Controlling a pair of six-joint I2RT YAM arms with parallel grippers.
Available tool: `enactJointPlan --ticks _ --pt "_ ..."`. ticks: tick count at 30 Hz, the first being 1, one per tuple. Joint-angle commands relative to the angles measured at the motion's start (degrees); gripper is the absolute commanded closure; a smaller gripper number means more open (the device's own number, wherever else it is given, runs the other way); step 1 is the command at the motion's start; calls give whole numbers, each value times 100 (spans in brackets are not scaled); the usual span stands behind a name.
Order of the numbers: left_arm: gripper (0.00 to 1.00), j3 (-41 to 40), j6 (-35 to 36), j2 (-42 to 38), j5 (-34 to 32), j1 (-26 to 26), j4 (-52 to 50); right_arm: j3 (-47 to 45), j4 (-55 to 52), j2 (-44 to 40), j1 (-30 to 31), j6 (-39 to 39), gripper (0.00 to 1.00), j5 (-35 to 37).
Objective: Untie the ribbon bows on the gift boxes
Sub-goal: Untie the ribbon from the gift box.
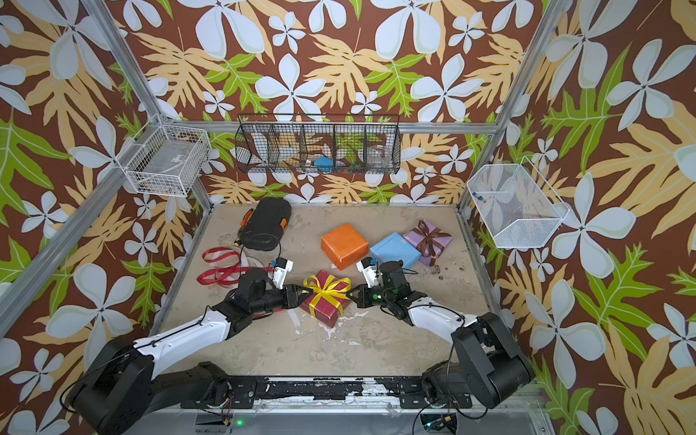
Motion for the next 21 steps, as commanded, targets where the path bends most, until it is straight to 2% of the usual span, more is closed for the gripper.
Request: enactJointPlan --ticks 1,7,16,21 --pt "61 102 62 190 132 5 357 32 64 6 -7 -54 100 58" --pt "100 100 174 291 98 5 442 67 162 140 -2 -25 100 -46" --pt "100 -286 132 0 -775 18 459 -37 -76 -224 -29 12 100 638" --pt "100 -241 130 -73 -962 75 413 -282 -56 -479 -504 201 100 628"
